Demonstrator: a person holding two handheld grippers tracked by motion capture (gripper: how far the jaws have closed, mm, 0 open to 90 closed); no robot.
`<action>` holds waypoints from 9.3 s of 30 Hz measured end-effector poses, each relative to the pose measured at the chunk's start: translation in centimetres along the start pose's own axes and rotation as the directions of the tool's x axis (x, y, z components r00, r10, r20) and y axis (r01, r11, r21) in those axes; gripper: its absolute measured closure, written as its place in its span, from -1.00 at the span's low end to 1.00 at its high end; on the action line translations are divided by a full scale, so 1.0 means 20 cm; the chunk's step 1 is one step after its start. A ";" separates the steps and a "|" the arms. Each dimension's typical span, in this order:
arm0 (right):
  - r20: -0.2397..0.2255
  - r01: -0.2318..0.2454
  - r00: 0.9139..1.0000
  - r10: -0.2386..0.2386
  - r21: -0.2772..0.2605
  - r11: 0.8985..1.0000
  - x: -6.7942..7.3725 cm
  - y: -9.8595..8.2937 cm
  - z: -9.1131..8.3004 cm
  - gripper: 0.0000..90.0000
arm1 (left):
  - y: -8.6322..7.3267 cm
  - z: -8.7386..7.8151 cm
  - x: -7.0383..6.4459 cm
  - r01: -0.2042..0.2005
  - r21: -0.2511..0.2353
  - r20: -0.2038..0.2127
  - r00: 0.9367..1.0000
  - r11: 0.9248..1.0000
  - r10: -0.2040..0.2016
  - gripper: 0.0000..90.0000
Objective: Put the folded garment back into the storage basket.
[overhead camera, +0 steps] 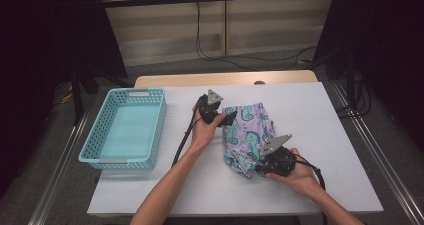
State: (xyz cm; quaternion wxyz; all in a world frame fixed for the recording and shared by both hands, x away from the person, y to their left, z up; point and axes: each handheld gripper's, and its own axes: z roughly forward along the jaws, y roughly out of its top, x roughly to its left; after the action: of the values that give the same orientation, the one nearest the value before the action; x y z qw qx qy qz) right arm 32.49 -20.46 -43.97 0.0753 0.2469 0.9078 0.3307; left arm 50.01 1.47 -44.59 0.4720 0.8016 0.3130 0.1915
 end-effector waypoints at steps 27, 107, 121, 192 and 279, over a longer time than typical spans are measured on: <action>0.007 0.017 1.000 -0.017 -0.001 1.000 0.01 0.00 0.00 0.85 | 0.01 0.19 0.08 0.111 0.171 -0.140 0.986 0.979 -0.088 -0.54; 0.042 -0.008 0.999 0.022 -0.296 0.955 0.06 0.04 -0.16 0.86 | 0.25 0.05 -0.01 0.197 0.111 -0.046 0.980 0.974 -0.193 0.82; 0.037 -0.024 0.999 0.038 -0.317 0.948 0.07 0.07 -0.18 0.86 | 0.31 0.02 0.00 0.190 0.094 -0.042 0.981 0.977 -0.187 0.82; -0.050 0.048 0.996 -0.080 -0.467 0.883 0.24 0.45 -0.17 0.86 | 0.43 -0.43 0.23 0.178 -0.009 -0.086 0.980 0.984 -0.178 0.83; -0.161 0.166 0.943 -0.290 -0.529 0.832 0.37 1.30 0.05 0.86 | 0.49 -1.14 0.85 0.212 -0.104 -0.284 0.930 0.972 -0.233 0.83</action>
State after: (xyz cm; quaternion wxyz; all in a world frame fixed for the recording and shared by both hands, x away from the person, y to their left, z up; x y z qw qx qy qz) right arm 36.64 0.95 -27.96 0.0688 0.0666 0.8136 0.5735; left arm 51.79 23.99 -24.96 0.4670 0.7061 0.4616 0.2651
